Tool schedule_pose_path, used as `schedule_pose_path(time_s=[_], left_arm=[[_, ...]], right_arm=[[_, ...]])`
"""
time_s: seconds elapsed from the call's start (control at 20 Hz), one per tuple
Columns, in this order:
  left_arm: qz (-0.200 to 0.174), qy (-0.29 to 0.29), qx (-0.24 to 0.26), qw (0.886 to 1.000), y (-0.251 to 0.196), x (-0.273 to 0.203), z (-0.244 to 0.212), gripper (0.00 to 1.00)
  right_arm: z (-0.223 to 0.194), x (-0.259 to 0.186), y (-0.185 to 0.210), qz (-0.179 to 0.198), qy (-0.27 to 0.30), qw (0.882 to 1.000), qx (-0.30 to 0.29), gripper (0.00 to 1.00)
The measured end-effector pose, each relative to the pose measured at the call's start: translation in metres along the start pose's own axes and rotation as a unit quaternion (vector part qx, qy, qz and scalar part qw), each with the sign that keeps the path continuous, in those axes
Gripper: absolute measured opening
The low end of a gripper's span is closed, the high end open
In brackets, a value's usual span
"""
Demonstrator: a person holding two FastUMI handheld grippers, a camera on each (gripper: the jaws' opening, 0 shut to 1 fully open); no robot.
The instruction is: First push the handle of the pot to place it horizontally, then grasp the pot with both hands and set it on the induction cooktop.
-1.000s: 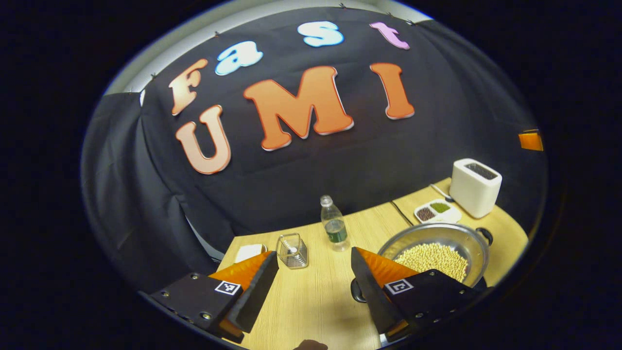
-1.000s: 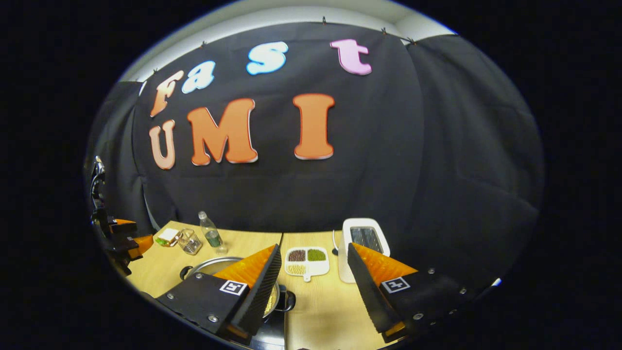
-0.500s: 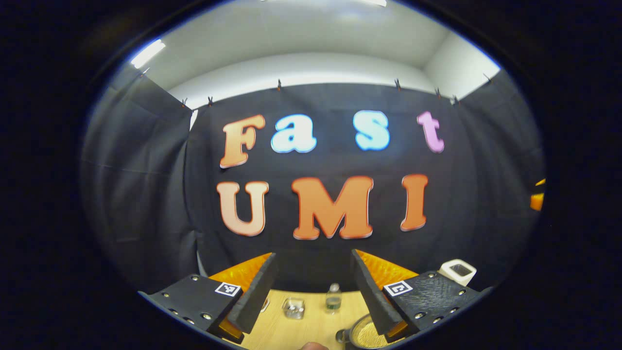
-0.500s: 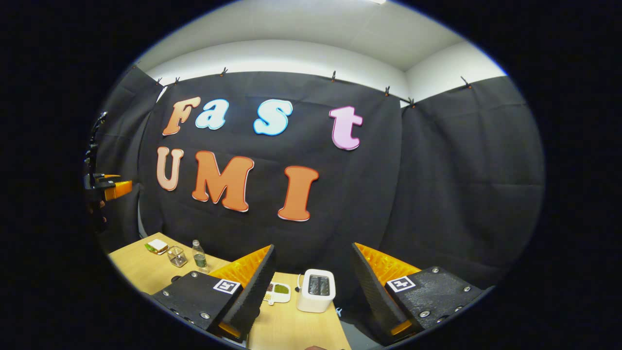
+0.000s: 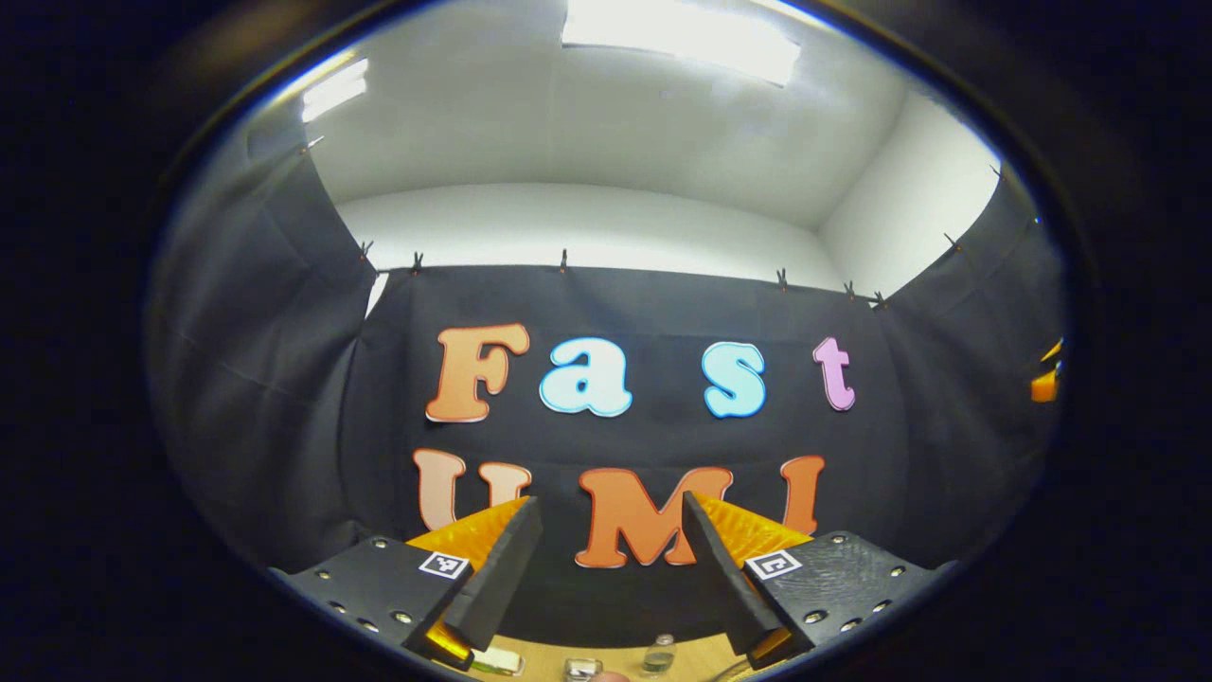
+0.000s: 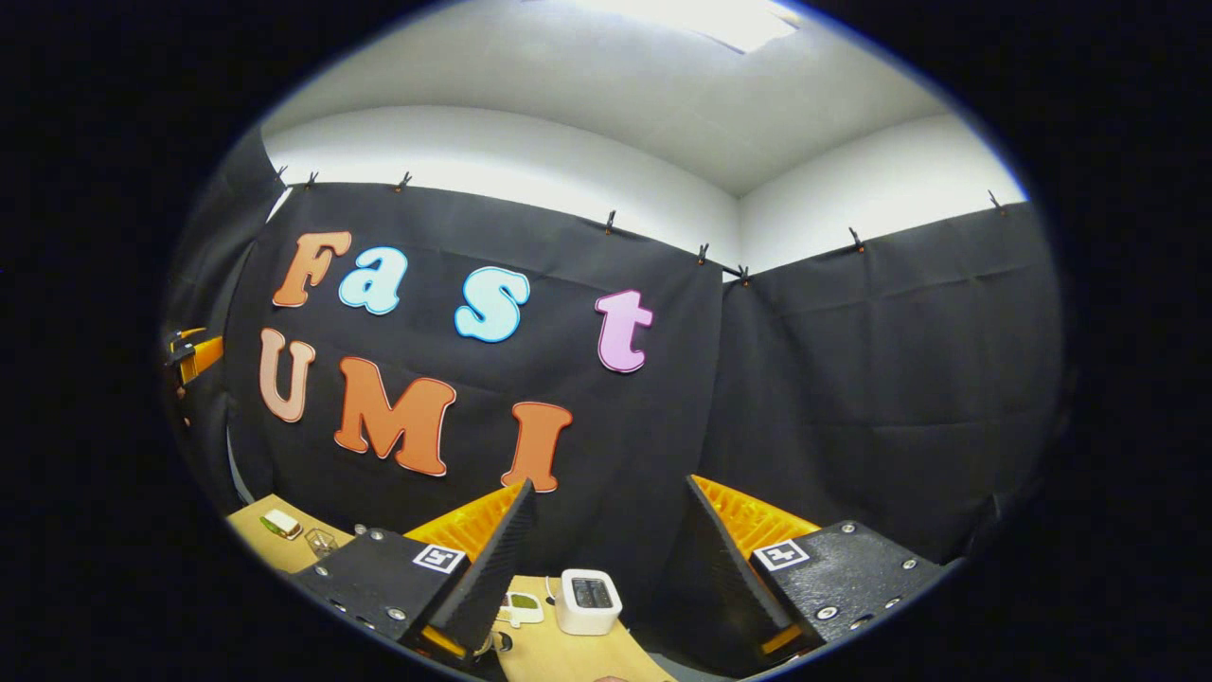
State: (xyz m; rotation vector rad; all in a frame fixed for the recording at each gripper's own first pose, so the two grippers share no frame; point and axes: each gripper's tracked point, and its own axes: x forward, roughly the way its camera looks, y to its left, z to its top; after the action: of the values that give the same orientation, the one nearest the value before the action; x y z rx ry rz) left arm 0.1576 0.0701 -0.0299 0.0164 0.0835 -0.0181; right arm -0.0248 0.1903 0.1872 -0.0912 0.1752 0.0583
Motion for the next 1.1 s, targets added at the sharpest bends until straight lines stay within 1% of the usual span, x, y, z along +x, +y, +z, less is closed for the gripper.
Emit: schedule_pose_path(time_s=[0.05, 0.1, 0.15, 0.2, 0.35, 0.45, 0.6, 0.65, 0.7, 0.75, 0.85, 1.0, 1.05, 1.1], left_arm=[[0.004, 0.009, -0.009, 1.0, 0.01, 0.0, -0.012, 0.91], [0.009, 0.018, -0.024, 1.0, 0.016, 0.001, -0.02, 0.88], [0.011, 0.021, -0.036, 0.999, 0.02, 0.001, -0.018, 0.88], [0.013, 0.015, -0.043, 0.999, 0.024, 0.002, -0.011, 0.88], [0.024, -0.022, -0.041, 0.999, 0.032, -0.005, 0.036, 0.87], [0.03, -0.045, -0.038, 0.998, 0.028, -0.013, 0.069, 0.88], [0.03, -0.061, -0.007, 0.998, 0.004, -0.024, 0.102, 0.87], [0.025, -0.065, 0.0, 0.998, -0.01, -0.028, 0.111, 0.88], [0.017, -0.068, 0.002, 0.998, -0.025, -0.029, 0.116, 0.87], [0.009, -0.07, 0.0, 0.998, -0.038, -0.036, 0.123, 0.87], [-0.001, -0.066, -0.005, 0.998, -0.058, -0.036, 0.124, 0.87], [0.018, -0.034, 0.008, 0.999, -0.061, -0.029, 0.111, 0.87], [0.026, -0.025, 0.014, 0.999, -0.063, -0.029, 0.109, 0.87], [0.029, -0.02, 0.013, 0.999, -0.068, -0.026, 0.109, 0.87]], right_arm=[[0.006, -0.003, -0.006, -0.016, -0.001, 1.0, -0.007, 0.98], [0.012, -0.005, -0.009, -0.028, -0.002, 1.0, -0.012, 0.97], [0.016, -0.007, -0.012, -0.036, -0.004, 0.999, -0.016, 0.92], [0.022, -0.011, -0.016, -0.04, -0.008, 0.999, -0.02, 0.95], [0.046, -0.015, -0.042, -0.062, -0.033, 0.997, -0.024, 0.92], [0.06, -0.019, -0.053, -0.057, -0.053, 0.997, -0.019, 0.96], [0.063, -0.021, -0.067, -0.039, -0.058, 0.998, -0.012, 0.95], [0.063, -0.021, -0.071, -0.034, -0.057, 0.998, -0.009, 0.93], [0.063, -0.021, -0.078, -0.032, -0.057, 0.998, -0.009, 0.95], [0.062, -0.02, -0.086, -0.033, -0.058, 0.998, -0.01, 0.95], [0.066, -0.019, -0.099, -0.034, -0.063, 0.997, -0.011, 0.95], [0.061, -0.018, -0.116, -0.032, -0.059, 0.998, 0.002, 0.95], [0.058, -0.017, -0.125, -0.036, -0.055, 0.998, 0.004, 0.92], [0.055, -0.016, -0.133, -0.041, -0.052, 0.998, 0.005, 0.95]])
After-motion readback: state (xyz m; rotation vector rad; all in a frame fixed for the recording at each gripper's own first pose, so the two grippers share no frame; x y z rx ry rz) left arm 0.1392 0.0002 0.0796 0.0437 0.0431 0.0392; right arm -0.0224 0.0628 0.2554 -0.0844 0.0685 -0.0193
